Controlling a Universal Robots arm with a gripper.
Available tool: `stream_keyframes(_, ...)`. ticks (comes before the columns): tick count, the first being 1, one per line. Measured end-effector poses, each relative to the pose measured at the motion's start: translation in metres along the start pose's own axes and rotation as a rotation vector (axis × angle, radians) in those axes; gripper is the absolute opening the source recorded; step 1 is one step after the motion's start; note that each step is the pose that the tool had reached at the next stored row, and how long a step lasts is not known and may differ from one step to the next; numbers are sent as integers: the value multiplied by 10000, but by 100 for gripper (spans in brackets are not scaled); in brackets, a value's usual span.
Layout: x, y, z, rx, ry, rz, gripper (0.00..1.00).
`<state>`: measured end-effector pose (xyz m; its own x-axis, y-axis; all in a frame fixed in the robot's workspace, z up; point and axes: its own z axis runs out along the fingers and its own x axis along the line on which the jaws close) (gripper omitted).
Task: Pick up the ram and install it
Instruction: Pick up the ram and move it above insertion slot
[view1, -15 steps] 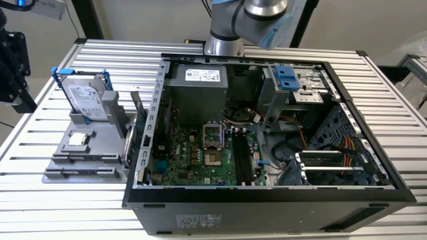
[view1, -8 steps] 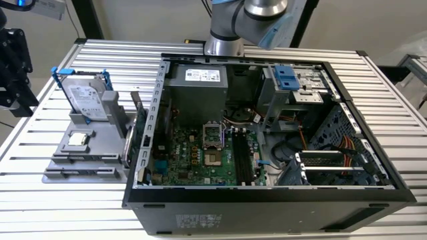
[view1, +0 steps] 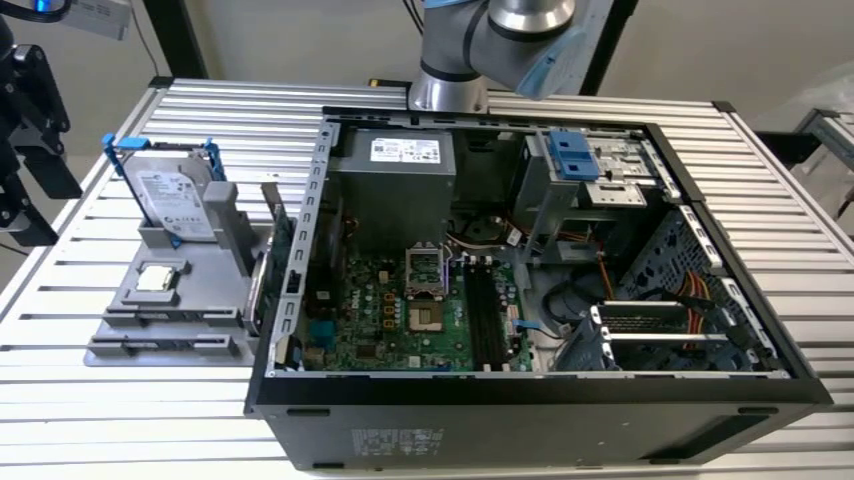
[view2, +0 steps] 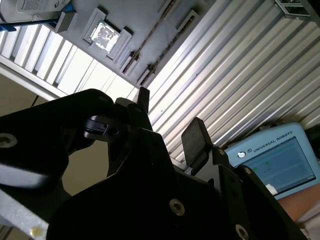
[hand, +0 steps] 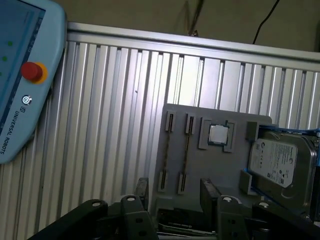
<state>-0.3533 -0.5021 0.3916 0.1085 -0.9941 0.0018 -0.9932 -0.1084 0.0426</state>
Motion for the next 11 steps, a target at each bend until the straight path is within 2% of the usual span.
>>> stream_keyframes(6,0,0,4,41,-24,1,100)
stream_keyframes(11,0,0,15,161,-113,25,100)
